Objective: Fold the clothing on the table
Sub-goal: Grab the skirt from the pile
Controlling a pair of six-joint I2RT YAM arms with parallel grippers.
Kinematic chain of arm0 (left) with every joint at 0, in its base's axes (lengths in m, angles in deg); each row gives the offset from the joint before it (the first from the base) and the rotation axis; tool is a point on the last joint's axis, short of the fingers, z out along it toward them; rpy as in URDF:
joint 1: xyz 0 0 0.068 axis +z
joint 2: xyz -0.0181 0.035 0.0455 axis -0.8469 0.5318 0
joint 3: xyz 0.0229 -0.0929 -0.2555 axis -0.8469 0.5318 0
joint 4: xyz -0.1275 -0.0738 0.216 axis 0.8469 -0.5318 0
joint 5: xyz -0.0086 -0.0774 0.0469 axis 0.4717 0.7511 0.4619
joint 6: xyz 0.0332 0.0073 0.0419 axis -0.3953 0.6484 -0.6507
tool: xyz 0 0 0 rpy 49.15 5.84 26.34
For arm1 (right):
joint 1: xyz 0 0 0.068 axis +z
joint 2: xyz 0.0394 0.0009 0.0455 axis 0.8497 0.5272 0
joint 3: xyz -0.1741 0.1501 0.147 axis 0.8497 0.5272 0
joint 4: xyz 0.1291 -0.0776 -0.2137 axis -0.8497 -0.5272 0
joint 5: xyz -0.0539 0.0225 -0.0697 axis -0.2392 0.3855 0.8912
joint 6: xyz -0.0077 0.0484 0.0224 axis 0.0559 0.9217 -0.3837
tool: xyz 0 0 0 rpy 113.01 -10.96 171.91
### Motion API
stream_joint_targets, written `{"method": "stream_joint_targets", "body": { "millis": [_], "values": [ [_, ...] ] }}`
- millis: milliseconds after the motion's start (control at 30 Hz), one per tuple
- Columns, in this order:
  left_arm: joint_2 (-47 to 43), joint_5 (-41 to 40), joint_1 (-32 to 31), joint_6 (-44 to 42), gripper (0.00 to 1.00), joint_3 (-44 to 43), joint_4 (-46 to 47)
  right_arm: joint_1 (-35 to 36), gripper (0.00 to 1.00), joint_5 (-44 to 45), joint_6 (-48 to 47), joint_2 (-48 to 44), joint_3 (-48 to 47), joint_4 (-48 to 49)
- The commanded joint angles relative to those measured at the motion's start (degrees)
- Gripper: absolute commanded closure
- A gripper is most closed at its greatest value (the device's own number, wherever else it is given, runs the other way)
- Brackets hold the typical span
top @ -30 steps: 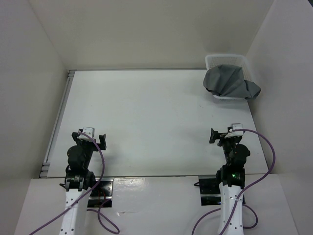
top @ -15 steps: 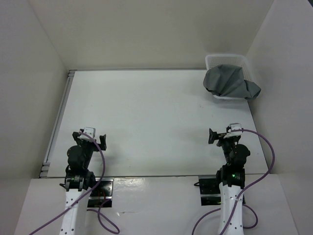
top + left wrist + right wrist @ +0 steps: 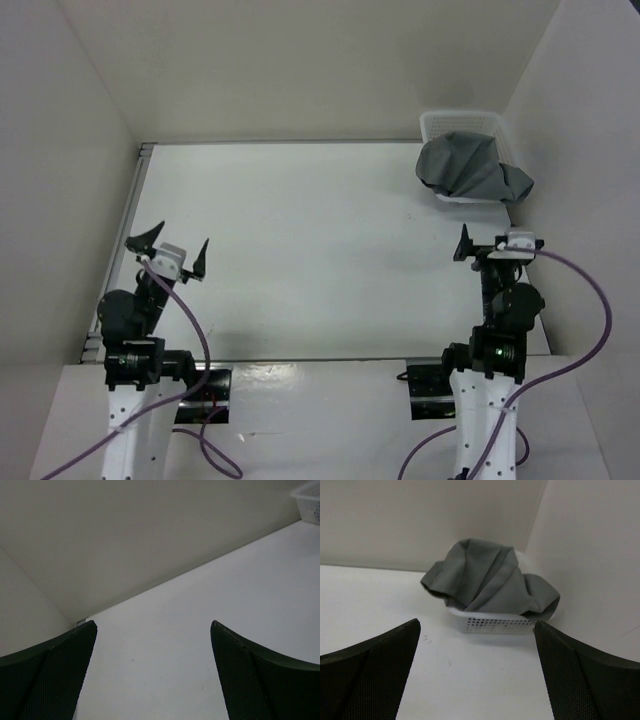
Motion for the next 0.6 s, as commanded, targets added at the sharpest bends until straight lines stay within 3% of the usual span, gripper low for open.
{"method": "stream_joint_targets", "body": {
  "millis": [0, 33, 67, 100, 200, 367, 467, 567],
  "values": [
    [20.35, -4.12, 0.16, -0.93, 0.00, -18.38, 0.26, -0.05, 0.01, 4.54, -2.92, 15.88, -13.97, -3.74],
    [24.92, -6.05, 0.16, 0.29, 0.00, -27.73, -3.76, -0.05, 0.01, 3.91, -4.07, 25.06, -17.44, -5.69],
    [29.58, -7.73, 0.16, 1.00, 0.00, -27.83, -5.89, -0.05, 0.01, 3.91, -4.08, 29.33, -20.86, -7.53],
    [37.72, -11.14, 0.16, 3.09, 0.00, -36.96, -10.43, -0.05, 0.01, 5.65, -4.60, 33.38, -27.60, -9.55],
    [47.70, -16.43, 0.16, 6.61, 0.00, -48.62, -16.08, -0.66, 0.01, 7.25, -3.13, 45.76, -36.43, -18.75],
    [62.04, -21.18, 0.16, 9.09, 0.00, -65.59, -29.97, -2.16, 0.01, 6.71, -3.64, 54.85, -44.00, -27.14],
    [67.41, -22.67, 0.69, 6.47, 0.00, -67.47, -36.74, -2.16, 0.01, 8.99, -4.36, 61.96, -49.28, -31.37],
    [70.22, -25.93, 2.00, 8.74, 0.00, -63.08, -39.56, -2.95, 0.01, 8.23, -3.03, 68.56, -54.37, -33.91]
  ]
}}
